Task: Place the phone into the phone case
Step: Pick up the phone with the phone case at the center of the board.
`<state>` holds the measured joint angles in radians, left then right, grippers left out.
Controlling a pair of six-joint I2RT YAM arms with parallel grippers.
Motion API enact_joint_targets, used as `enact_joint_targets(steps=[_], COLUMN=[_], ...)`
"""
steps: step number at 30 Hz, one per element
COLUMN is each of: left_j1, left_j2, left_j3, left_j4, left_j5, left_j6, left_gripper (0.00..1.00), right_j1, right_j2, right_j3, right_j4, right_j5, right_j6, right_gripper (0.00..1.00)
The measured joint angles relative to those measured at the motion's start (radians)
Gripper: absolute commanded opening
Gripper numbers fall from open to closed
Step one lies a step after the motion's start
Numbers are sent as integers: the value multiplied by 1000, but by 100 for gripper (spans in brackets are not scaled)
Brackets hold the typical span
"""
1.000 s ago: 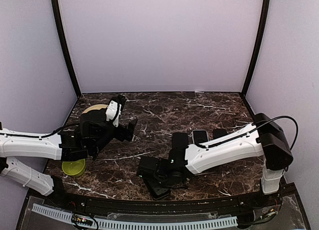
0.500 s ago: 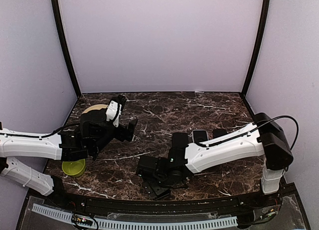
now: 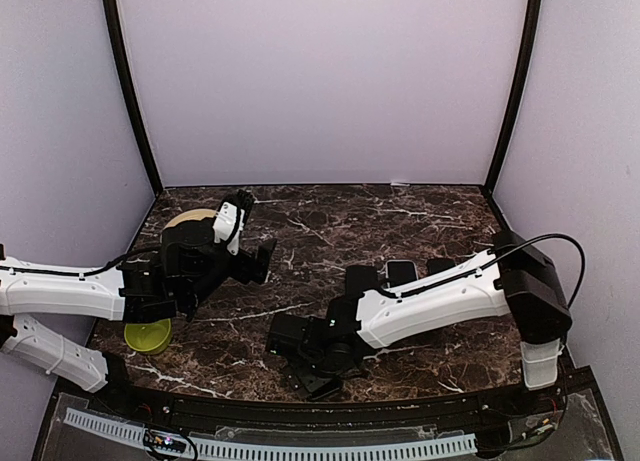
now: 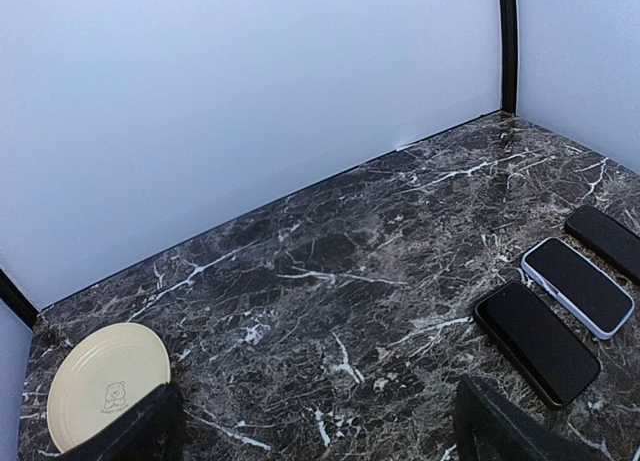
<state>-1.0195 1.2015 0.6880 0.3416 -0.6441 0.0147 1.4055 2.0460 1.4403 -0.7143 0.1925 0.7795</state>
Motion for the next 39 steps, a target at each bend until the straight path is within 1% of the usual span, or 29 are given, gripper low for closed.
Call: enact_joint_targets(steps=[13,20,26,31,35,39], left_j1=[0,0,0,0,1,0], left_j2=[3,3,-6,-95,-184,-217], left_j3=[7,10,9,-13,-54,-106], left_j4=[0,0,10,55,152,268], left_j5=[0,8,68,217,375,517], left_j6=[0,-1,-1,-23,-58,-124], left_gripper=[95,95,92,90,91,91], right_j1=[2,22,33,32,33,38], right_j2=[5,-3,-103,-226,-324,-396], right_j3=[9,-1,-113,-166,-200,-247], right_j4=[3,23,92,177,312,520], right_j5=[7,61,202,377,535,671], right_j6=[4,-12,-43,-92,-178,-320], right_gripper=[46,27,24,24,23,23])
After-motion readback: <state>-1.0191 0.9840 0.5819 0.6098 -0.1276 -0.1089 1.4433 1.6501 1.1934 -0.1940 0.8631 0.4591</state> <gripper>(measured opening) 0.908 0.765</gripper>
